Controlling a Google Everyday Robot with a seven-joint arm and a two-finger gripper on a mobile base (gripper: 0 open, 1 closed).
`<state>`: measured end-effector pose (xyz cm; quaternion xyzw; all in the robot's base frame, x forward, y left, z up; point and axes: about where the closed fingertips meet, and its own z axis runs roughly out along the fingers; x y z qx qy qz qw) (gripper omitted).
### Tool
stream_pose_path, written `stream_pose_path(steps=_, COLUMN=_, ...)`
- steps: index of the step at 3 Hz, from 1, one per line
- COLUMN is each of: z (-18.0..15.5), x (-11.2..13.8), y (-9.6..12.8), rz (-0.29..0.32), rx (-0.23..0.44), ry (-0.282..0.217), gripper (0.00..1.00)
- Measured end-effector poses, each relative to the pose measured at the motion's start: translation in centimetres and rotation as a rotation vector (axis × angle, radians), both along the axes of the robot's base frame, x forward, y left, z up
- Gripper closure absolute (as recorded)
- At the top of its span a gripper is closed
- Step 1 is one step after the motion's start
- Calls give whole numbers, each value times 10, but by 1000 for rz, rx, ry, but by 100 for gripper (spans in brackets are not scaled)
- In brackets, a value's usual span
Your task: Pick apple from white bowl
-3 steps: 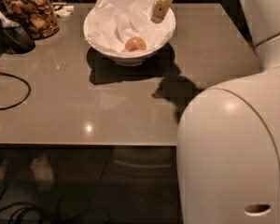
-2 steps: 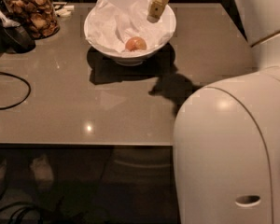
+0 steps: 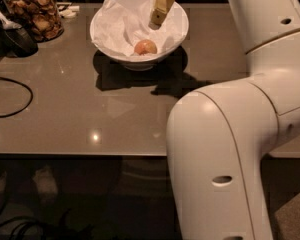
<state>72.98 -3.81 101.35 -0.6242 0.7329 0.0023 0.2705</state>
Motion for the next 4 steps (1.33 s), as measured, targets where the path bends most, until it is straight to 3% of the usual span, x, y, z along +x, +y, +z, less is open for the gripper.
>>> stream_pose_path(steps=1, z=-11, x=8, y=7, rz=-3, rx=14, ry=16, gripper=15)
stream_pose_path(steps=2, z=-20, x=14, y=11, rz=-3, rx=19, ry=29, gripper=33)
stream_pose_path(steps=3, z=-28, x=18, y=14, rz=-4, rx=21, ry=42, gripper=42)
stream_pose_path(steps=4, z=-39, x=21, y=19, rz=1, rx=14, ry=58, gripper=39)
